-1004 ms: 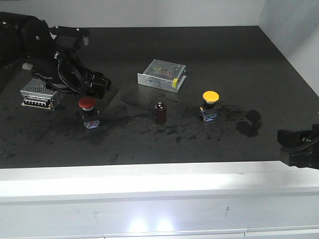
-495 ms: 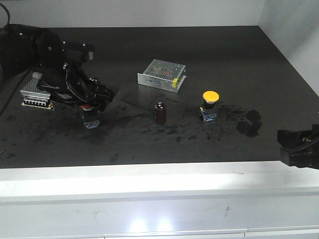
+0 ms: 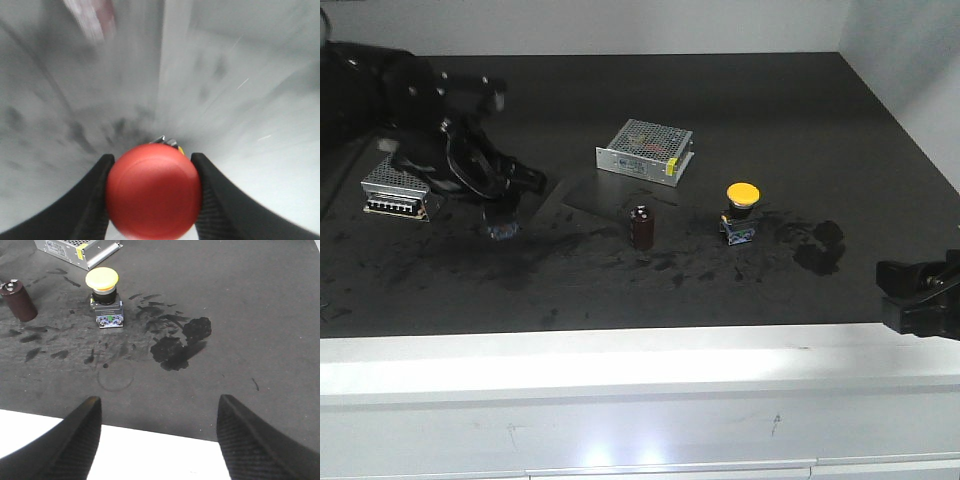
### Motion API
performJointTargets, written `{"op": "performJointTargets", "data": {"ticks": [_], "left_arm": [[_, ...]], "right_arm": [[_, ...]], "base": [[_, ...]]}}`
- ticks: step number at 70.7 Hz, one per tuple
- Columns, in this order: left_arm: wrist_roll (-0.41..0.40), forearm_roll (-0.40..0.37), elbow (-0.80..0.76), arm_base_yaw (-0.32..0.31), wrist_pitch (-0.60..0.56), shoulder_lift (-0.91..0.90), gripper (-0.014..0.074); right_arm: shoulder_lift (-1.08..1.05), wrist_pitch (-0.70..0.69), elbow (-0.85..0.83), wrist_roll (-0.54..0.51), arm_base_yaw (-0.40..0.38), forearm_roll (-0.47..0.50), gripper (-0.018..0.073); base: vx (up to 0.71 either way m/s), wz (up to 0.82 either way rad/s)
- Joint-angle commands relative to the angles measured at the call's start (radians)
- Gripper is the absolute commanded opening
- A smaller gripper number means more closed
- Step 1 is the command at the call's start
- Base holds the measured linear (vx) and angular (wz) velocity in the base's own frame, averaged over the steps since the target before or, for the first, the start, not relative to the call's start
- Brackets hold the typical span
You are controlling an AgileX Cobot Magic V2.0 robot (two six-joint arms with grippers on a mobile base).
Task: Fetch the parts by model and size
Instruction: 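Grasp the red-capped push-button switch with the left gripper and lift it, then grasp the yellow-capped push-button switch with the right gripper and lift it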
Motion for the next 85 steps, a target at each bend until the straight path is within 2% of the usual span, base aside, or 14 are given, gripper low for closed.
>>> {"op": "performJointTargets", "data": {"ticks": [1,8,18,31,48,68,77,85], "left_arm": [[0.018,0.003,-0.015,-0.005,-0.066,-0.136,-0.0009],[0.023,0.003,0.054,-0.005,-0.130,-0.234,-0.0008],[0.023,0.003,0.255,-0.005,-0.299,-0.423,-0.0008],[0.026,0.026,0.503,-0.005,-0.437,-0.693,-0.0008],[0.028,0.026,0.770,-0.005,-0.498,-1.049,-0.0008],[0.034,0.026,1.068,-0.005,-0.499,-1.503,-0.0008],[0.034,0.026,1.197,-0.005,-0.494,-1.638,-0.0008],[0.034,0.026,1.247,-0.005,-0.501,-1.701,-0.0008]], "right_arm": [[-0.005,-0.056,-0.037,0.000,0.004,-0.007,0.0473],[-0.005,-0.056,-0.037,0.000,0.004,-0.006,0.0473],[-0.005,-0.056,-0.037,0.000,0.004,0.002,0.0473],[-0.005,-0.056,-0.037,0.000,0.004,0.002,0.0473],[-0.005,-0.058,-0.037,0.000,0.004,0.002,0.0473],[-0.005,-0.058,-0.037,0.000,0.004,0.002,0.0473],[-0.005,-0.073,-0.037,0.000,0.004,0.010,0.0473],[-0.005,-0.087,-0.037,0.004,0.004,0.020,0.0473]], "base": [[0.00,0.00],[0.00,0.00],[0.00,0.00],[0.00,0.00],[0.00,0.00],[0.00,0.00],[0.00,0.00],[0.00,0.00]]}}
